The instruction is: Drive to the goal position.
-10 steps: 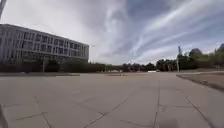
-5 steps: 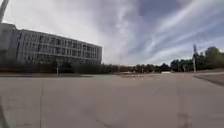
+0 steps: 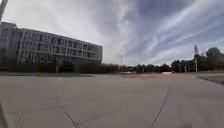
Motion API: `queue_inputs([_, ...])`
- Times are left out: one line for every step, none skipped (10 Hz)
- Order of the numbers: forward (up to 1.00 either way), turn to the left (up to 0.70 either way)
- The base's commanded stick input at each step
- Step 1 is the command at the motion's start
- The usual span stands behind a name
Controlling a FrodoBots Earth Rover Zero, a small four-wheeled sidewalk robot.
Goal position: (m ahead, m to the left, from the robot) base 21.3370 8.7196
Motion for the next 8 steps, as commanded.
queue_inputs([1.0,0.0])
queue_inputs([1.0,0.0])
queue_inputs([1.0,0.0])
queue_inputs([1.0,0.0])
queue_inputs([1.0,0.0])
queue_inputs([1.0,0.0])
queue_inputs([1.0,0.0])
queue_inputs([1.0,0.0])
